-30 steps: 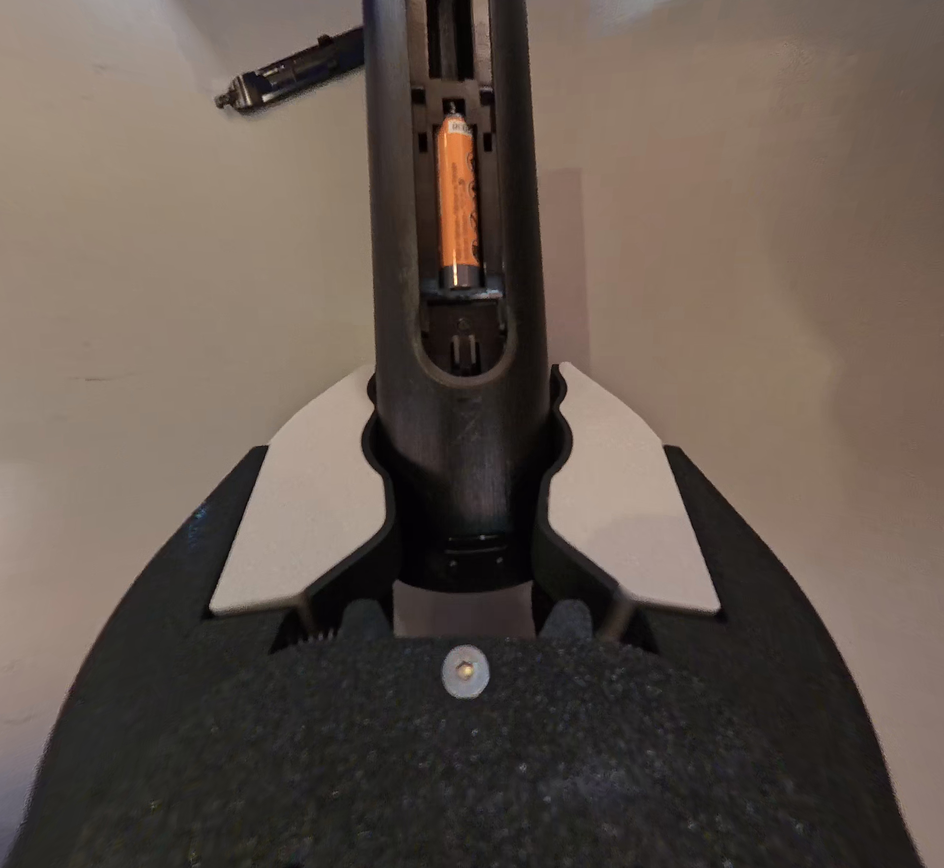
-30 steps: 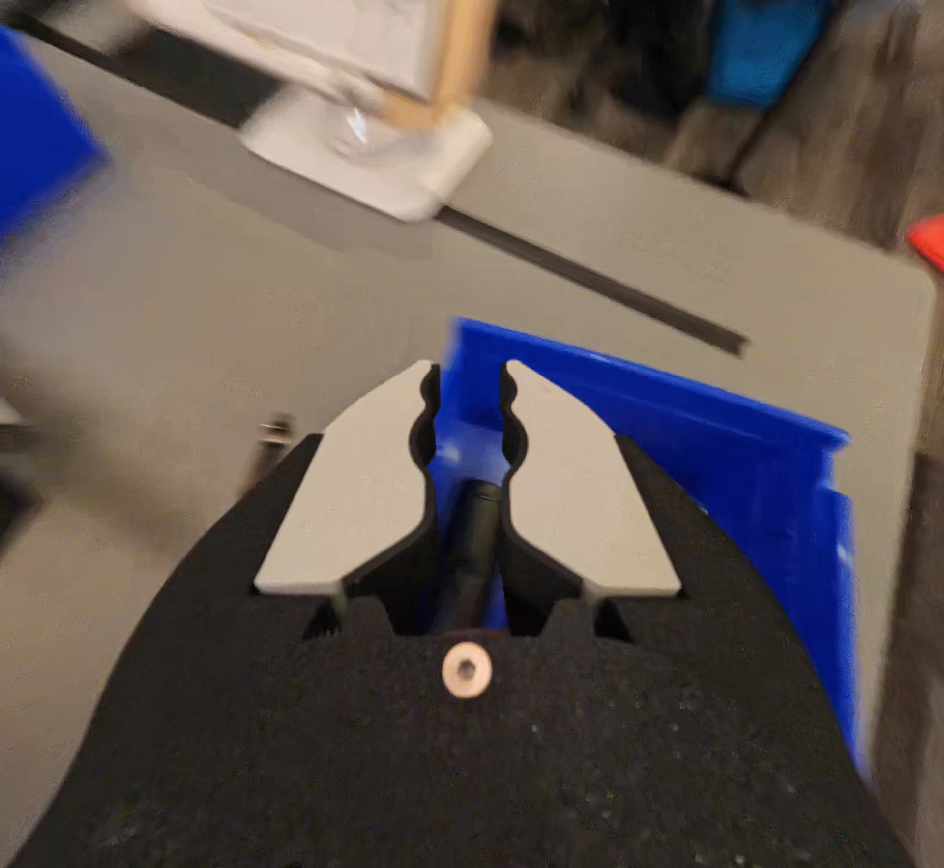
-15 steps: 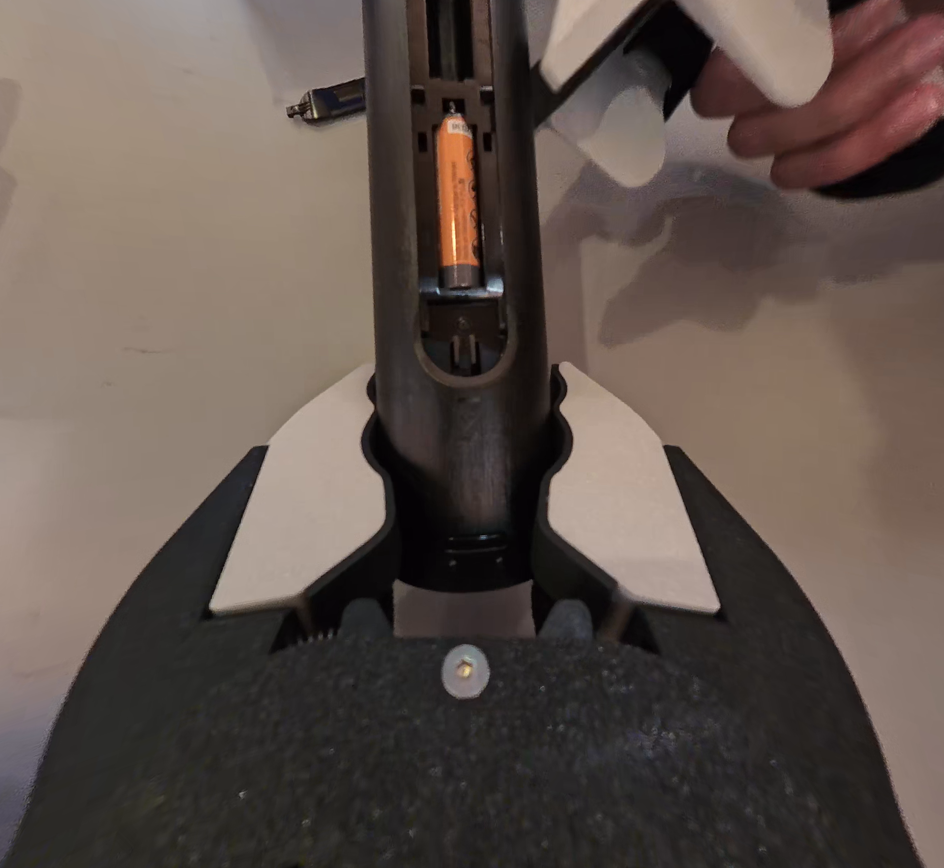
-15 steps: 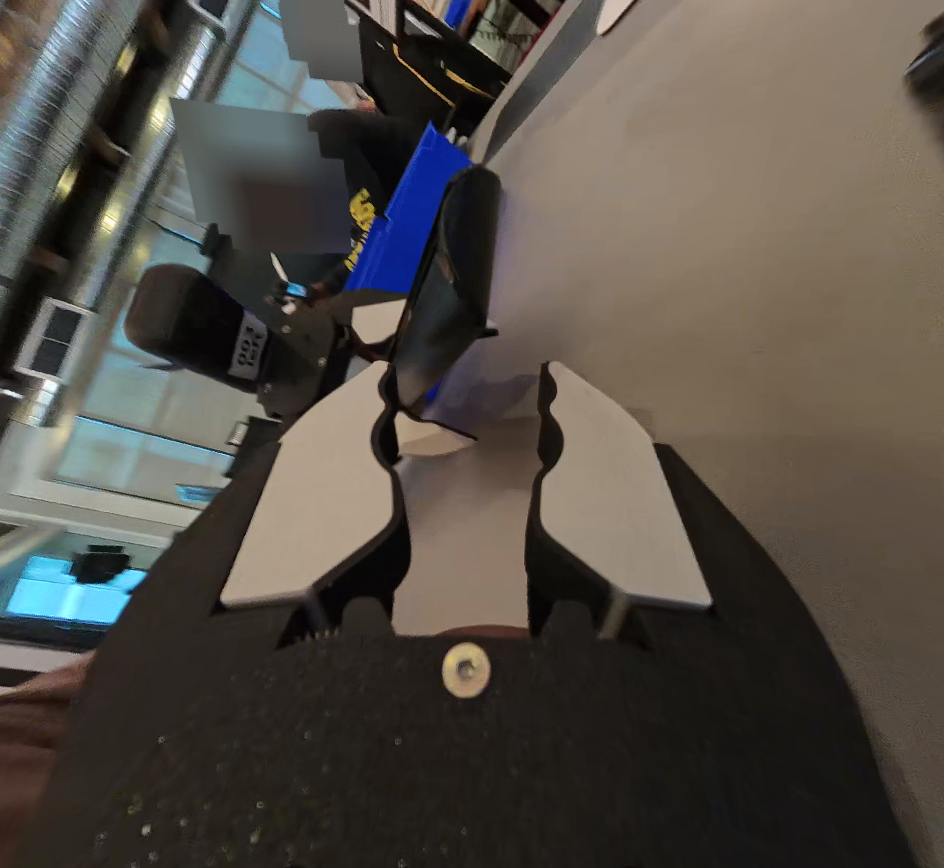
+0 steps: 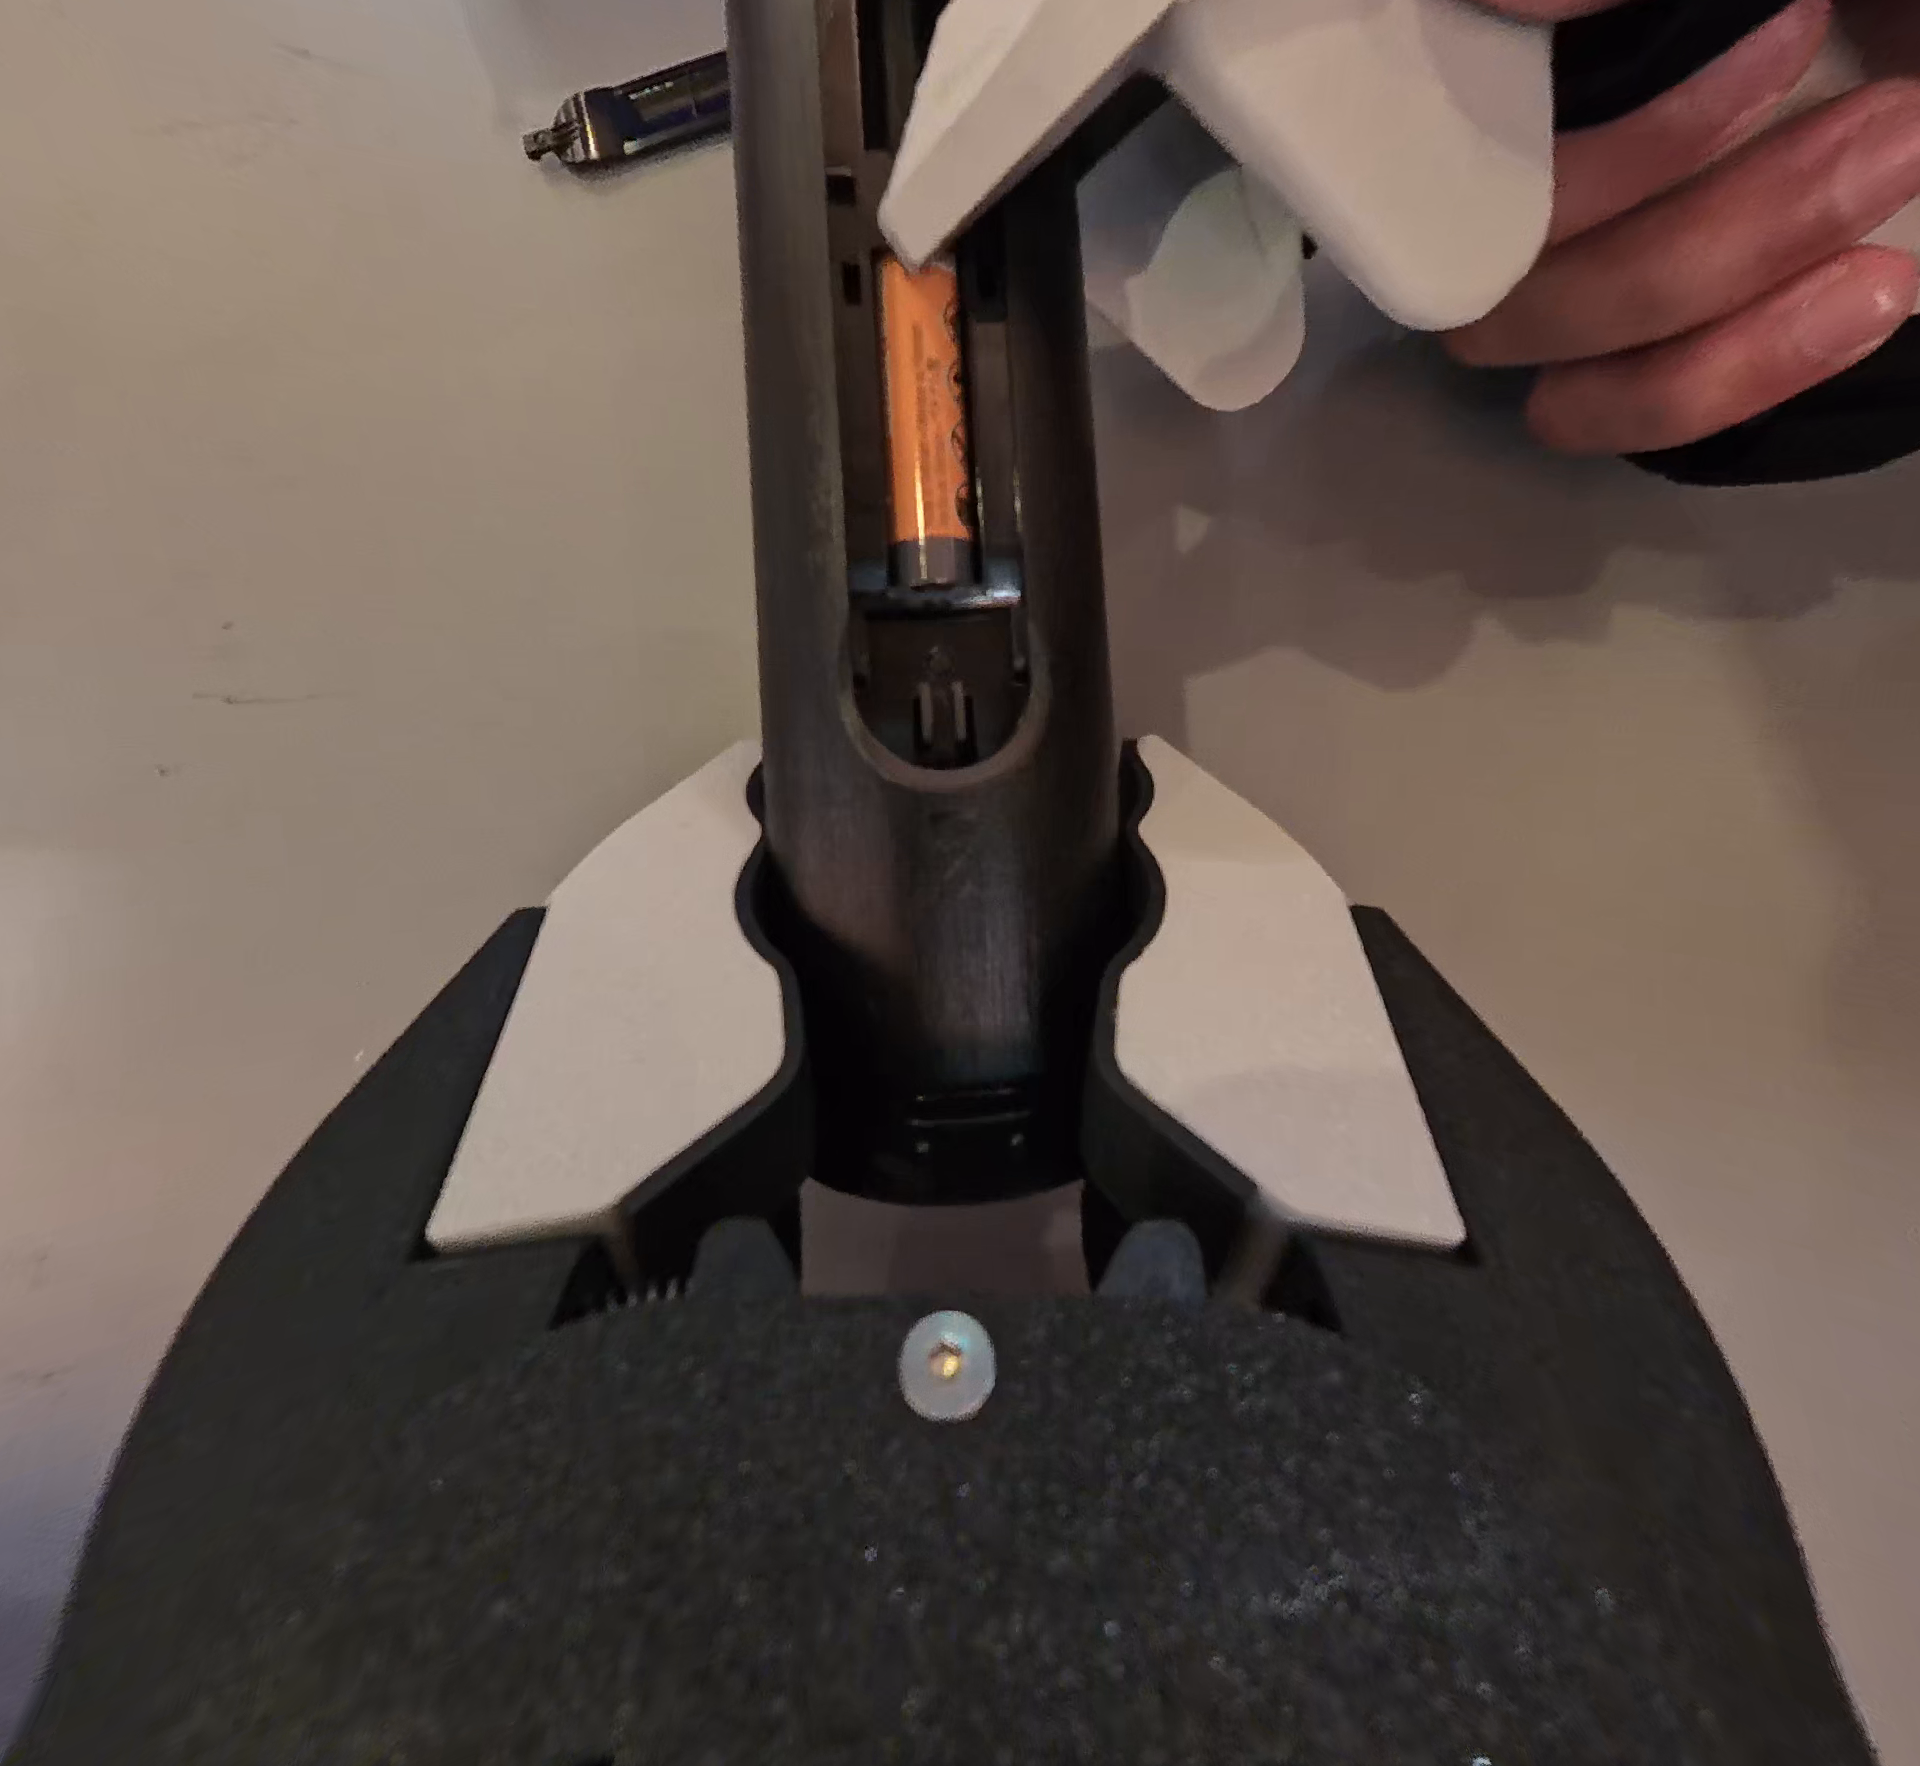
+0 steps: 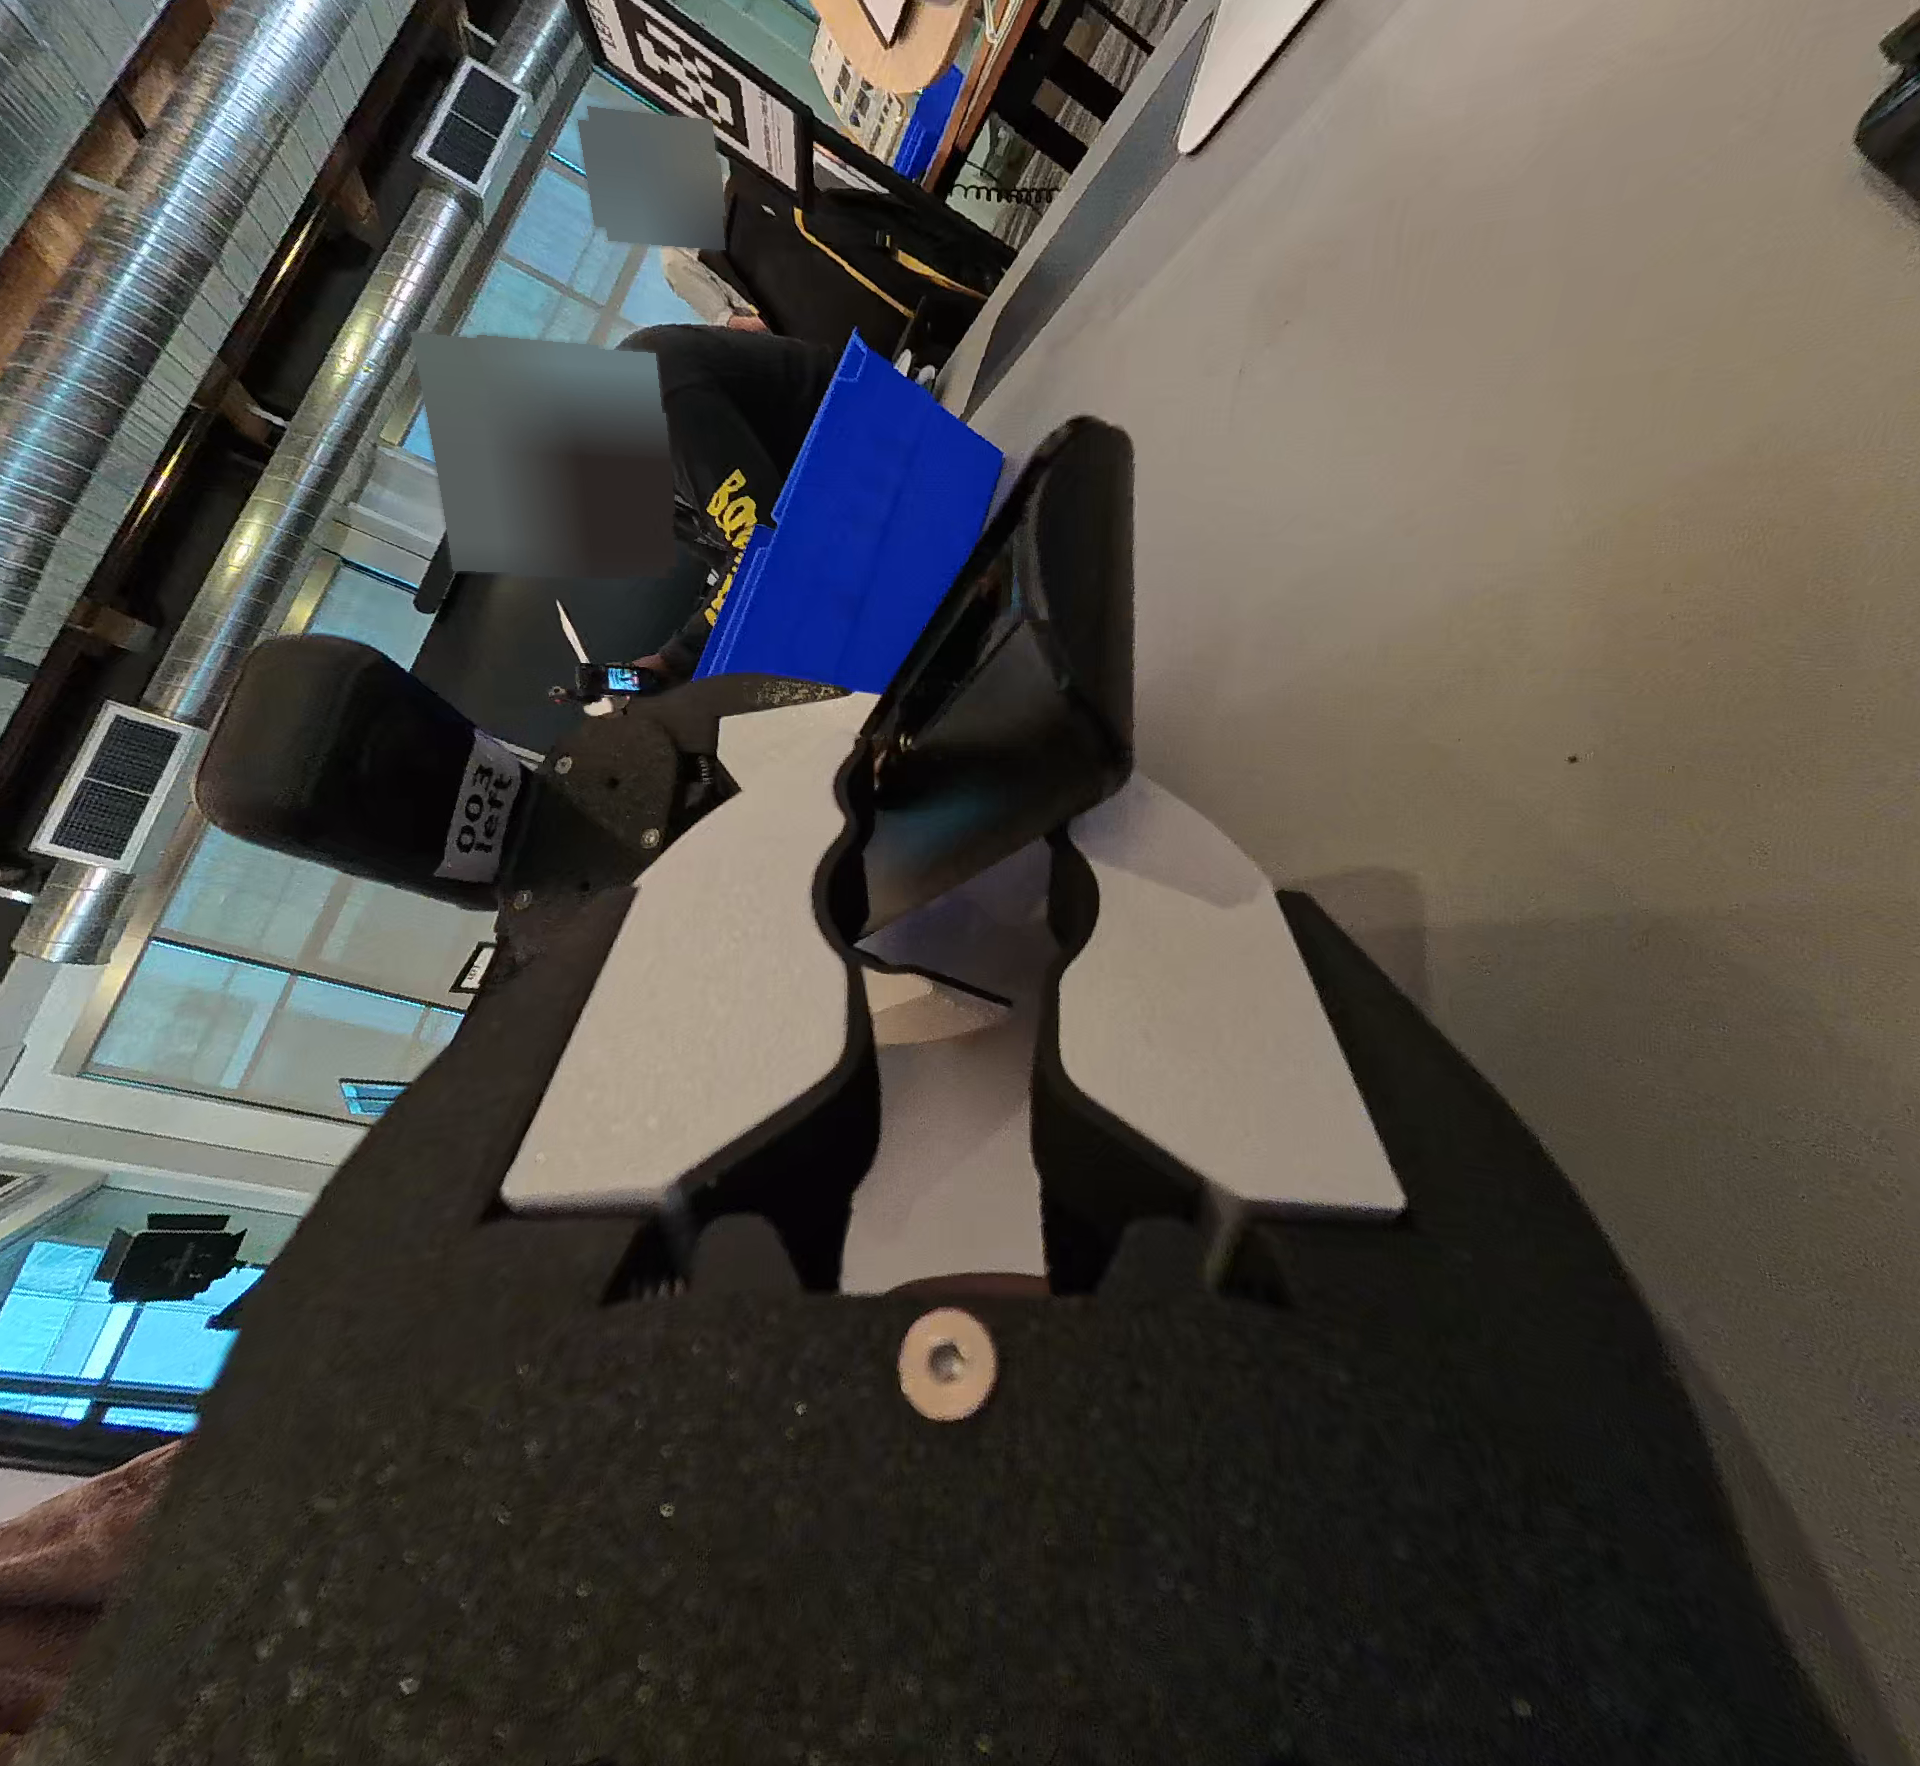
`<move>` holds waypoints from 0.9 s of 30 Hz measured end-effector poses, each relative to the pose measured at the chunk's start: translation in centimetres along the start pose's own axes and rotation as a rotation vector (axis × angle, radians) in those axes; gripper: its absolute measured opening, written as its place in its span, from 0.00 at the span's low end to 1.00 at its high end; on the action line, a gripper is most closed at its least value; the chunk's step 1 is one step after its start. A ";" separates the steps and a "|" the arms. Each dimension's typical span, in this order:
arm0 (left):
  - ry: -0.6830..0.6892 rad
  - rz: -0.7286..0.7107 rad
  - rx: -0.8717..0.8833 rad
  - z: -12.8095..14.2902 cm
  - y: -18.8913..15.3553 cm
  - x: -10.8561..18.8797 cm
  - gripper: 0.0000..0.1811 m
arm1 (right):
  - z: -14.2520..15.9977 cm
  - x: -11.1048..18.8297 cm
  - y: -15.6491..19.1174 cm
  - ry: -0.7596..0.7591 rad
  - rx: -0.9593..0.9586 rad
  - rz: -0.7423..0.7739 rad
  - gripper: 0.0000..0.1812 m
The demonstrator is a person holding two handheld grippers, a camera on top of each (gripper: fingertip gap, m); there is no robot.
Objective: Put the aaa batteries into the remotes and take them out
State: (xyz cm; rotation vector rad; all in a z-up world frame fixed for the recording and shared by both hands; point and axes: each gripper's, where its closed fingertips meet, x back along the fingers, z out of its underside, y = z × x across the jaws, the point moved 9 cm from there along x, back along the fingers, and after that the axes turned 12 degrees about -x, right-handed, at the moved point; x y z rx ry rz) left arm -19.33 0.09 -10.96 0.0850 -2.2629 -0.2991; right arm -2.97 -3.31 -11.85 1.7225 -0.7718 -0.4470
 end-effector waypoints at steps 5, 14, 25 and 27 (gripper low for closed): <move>0.027 -0.012 -0.004 0.2 0.0 -0.2 0.34 | -0.1 -0.2 0.4 0.019 0.064 0.024 0.16; 0.023 -0.017 -0.016 0.0 -0.1 -0.2 0.34 | -0.2 0.0 -0.3 0.036 0.001 -0.013 0.16; 0.014 0.002 -0.009 0.0 -0.2 -0.3 0.34 | 0.3 0.2 -0.3 0.022 0.023 -0.018 0.18; 0.016 0.005 -0.010 0.0 -0.3 -0.4 0.34 | 0.7 0.0 -0.3 0.055 0.035 0.002 0.19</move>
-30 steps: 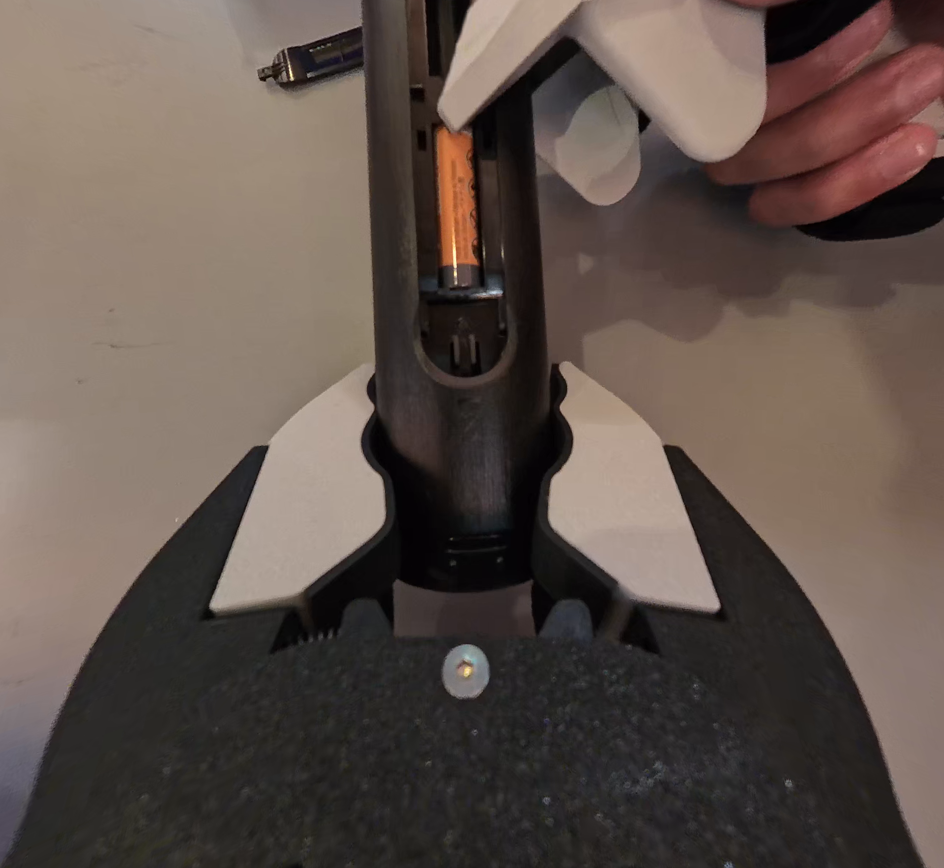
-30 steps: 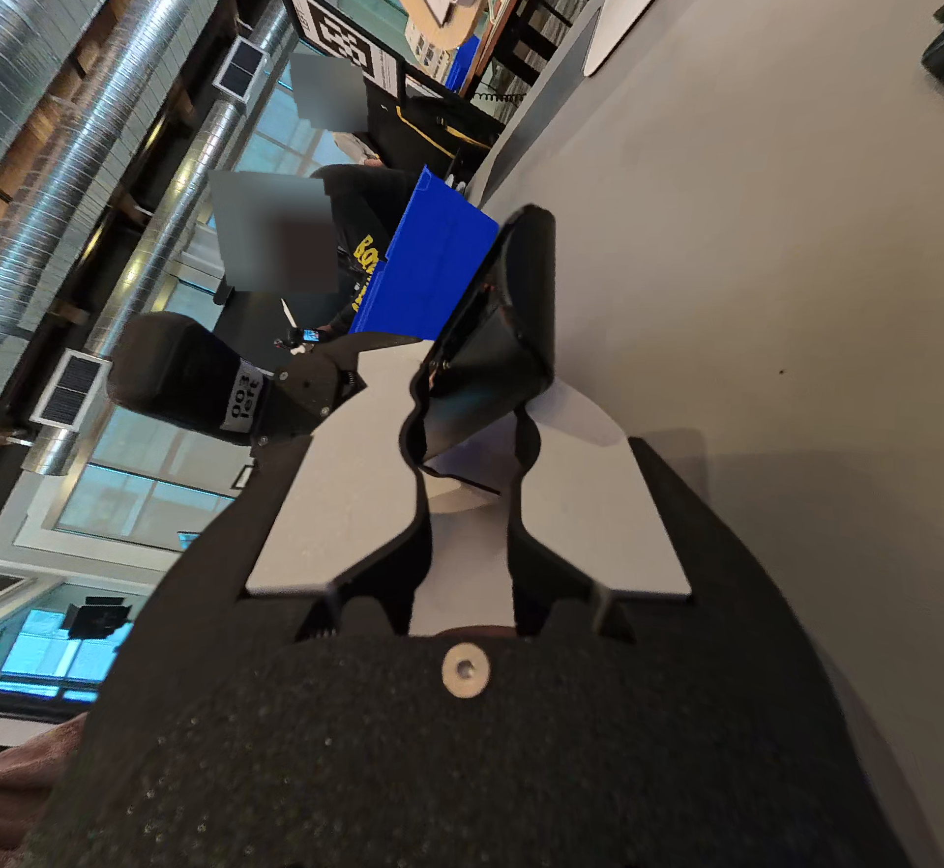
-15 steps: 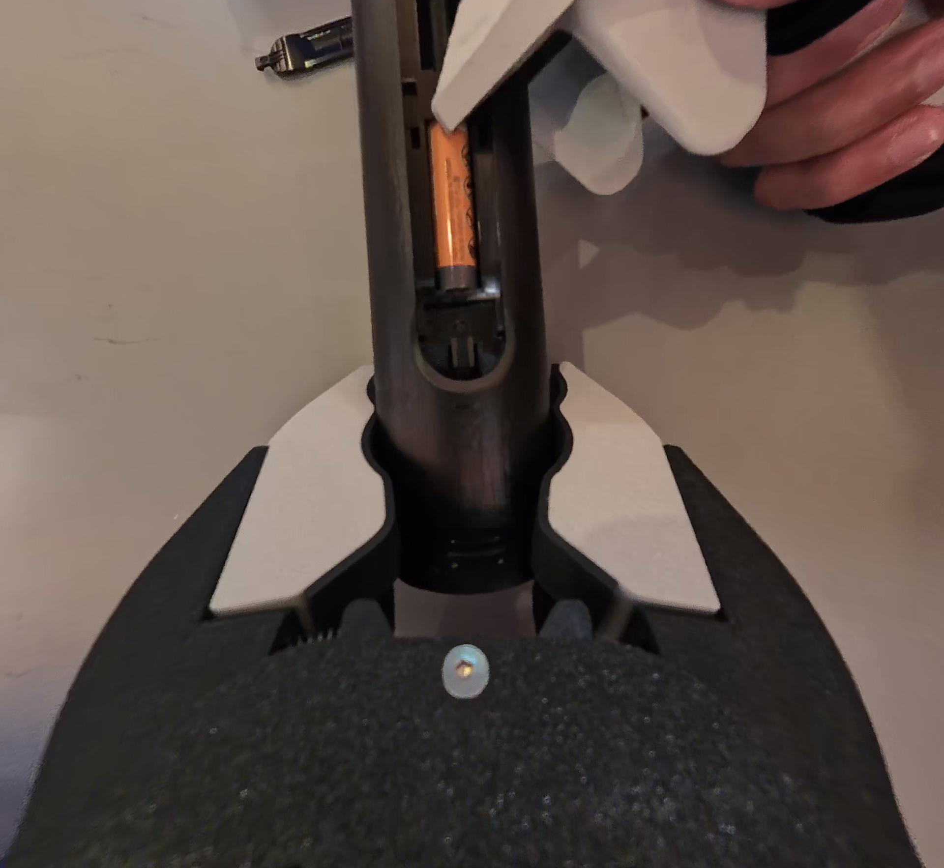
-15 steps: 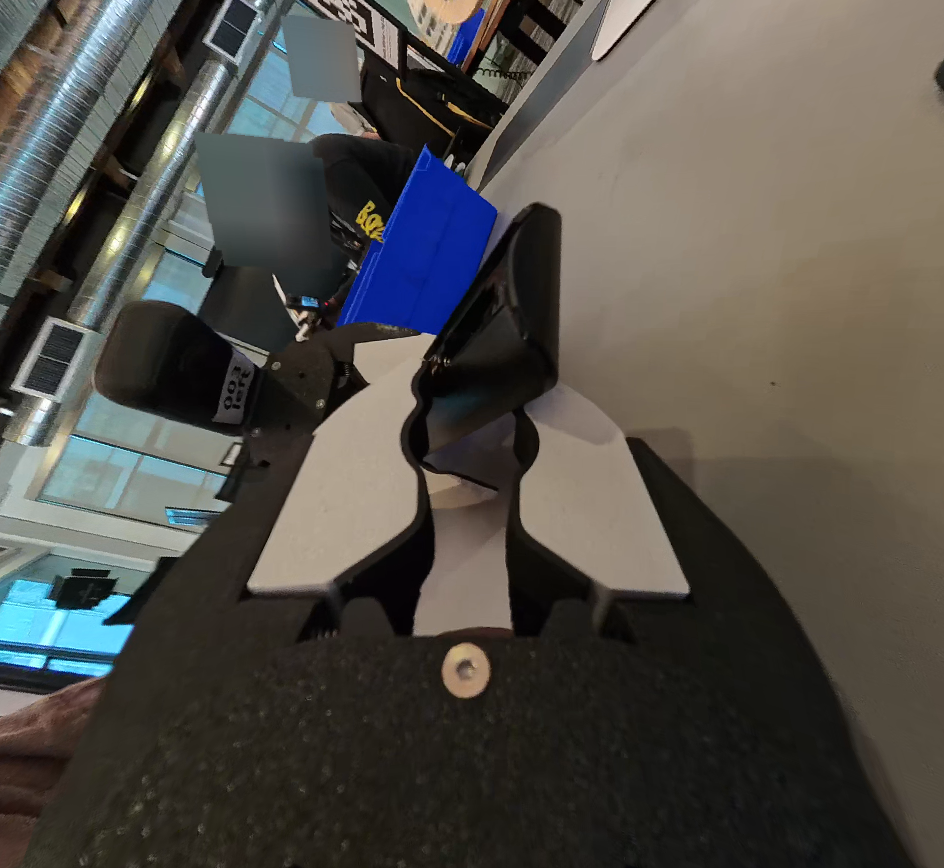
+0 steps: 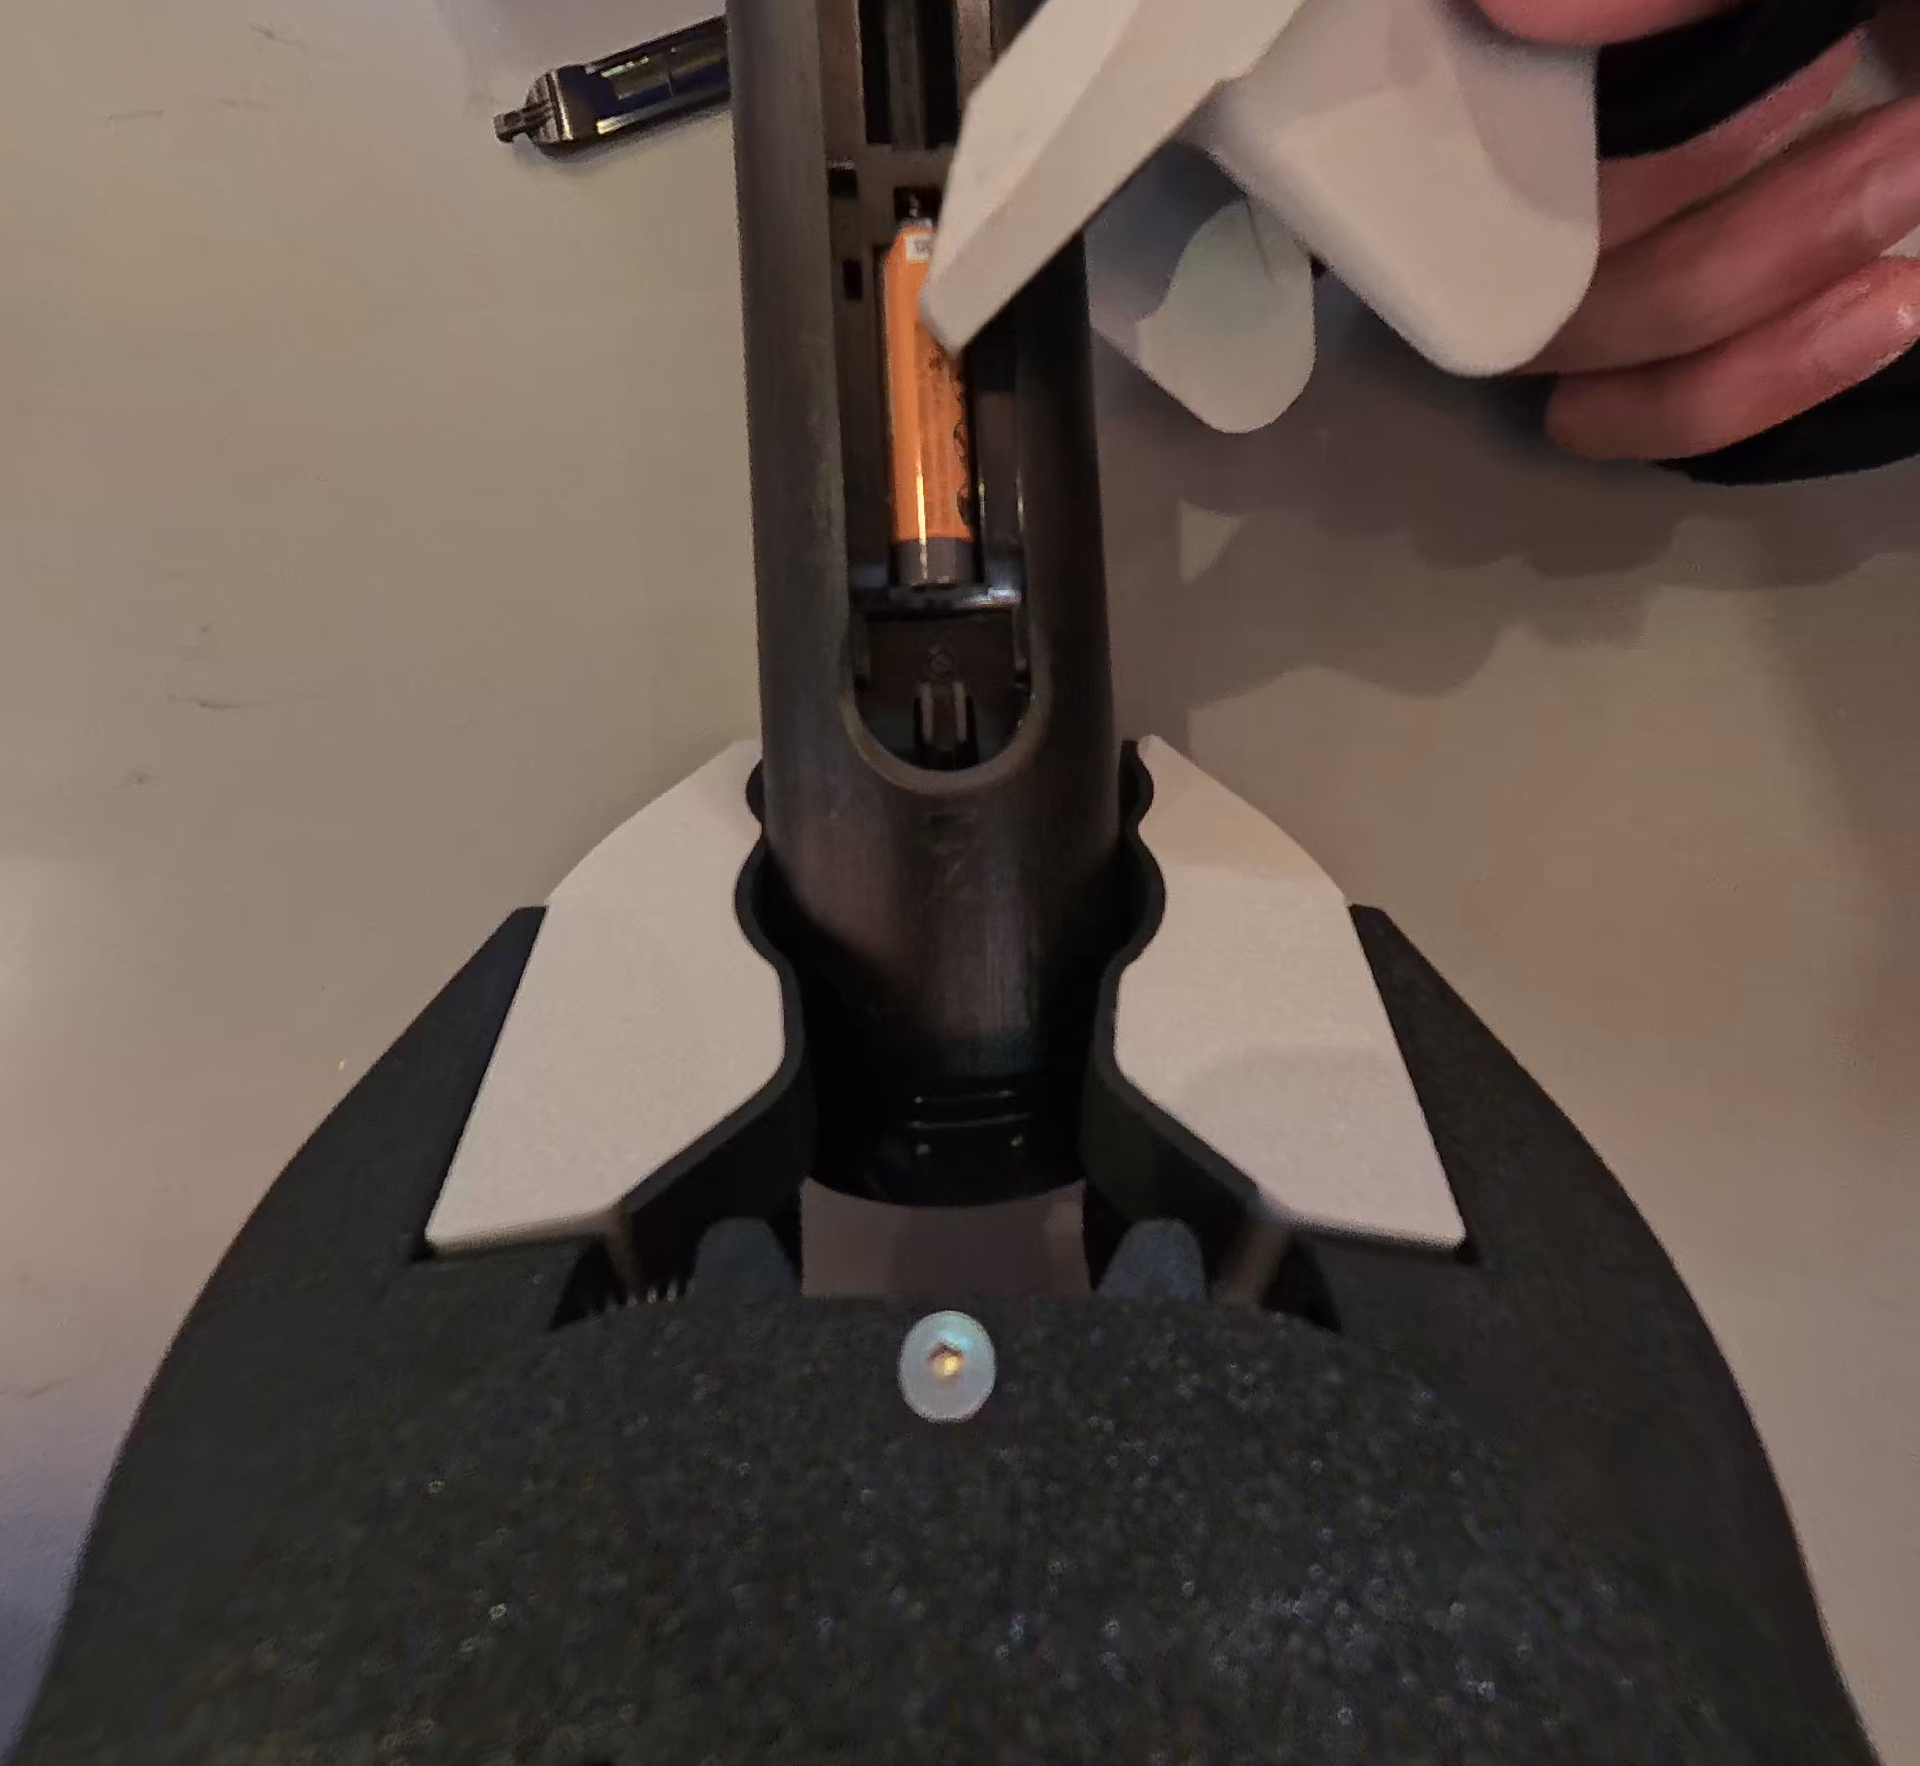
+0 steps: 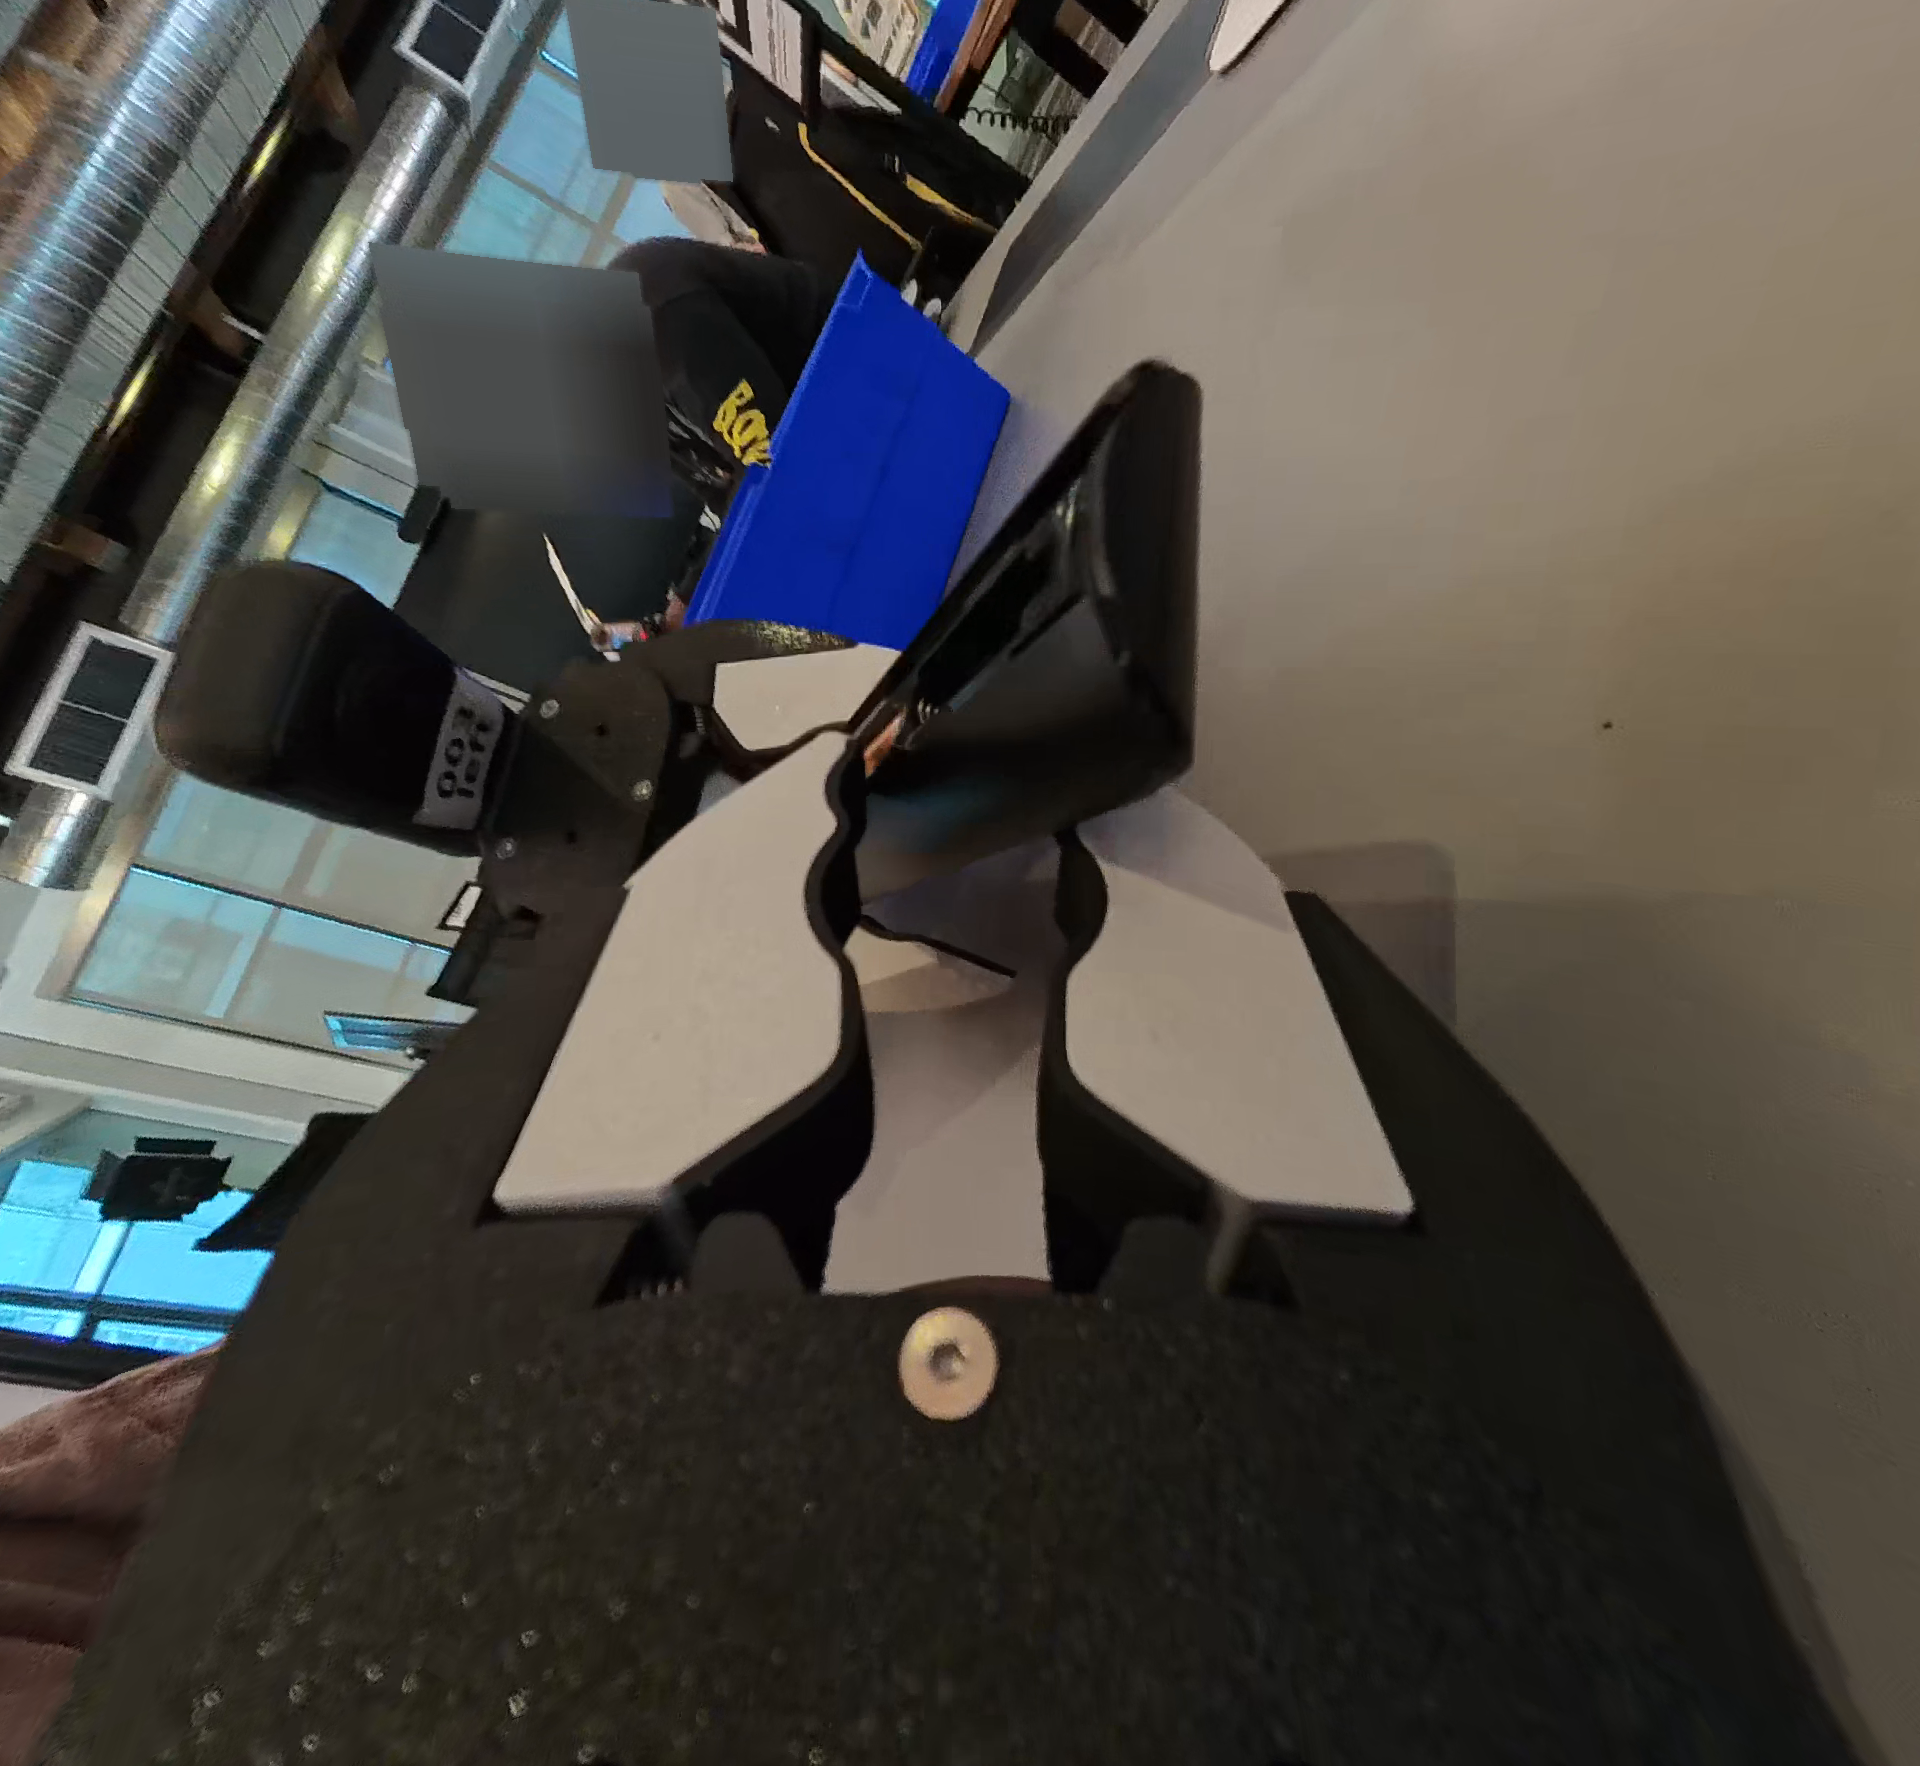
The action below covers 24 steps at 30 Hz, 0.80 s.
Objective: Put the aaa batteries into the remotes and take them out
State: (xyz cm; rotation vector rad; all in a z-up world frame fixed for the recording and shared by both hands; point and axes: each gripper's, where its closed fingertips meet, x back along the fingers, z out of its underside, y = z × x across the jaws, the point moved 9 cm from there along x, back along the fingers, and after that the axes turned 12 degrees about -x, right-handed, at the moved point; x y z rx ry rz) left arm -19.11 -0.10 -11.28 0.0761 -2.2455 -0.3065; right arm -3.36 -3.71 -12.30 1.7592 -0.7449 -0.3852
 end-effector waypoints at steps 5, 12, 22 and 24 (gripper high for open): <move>-0.006 -0.006 0.008 -0.1 0.1 0.1 0.34 | -0.3 0.0 0.1 -0.014 -0.022 -0.019 0.17; 0.009 -0.031 -0.001 -0.2 0.0 0.1 0.34 | -0.1 0.0 0.0 -0.079 -0.089 -0.041 0.15; 0.022 -0.070 -0.019 -0.6 -0.2 0.0 0.34 | 0.2 0.2 0.5 -0.133 -0.098 -0.052 0.13; 0.024 -0.078 -0.026 -0.3 -0.1 0.0 0.34 | 0.0 0.0 0.6 -0.111 -0.077 -0.045 0.13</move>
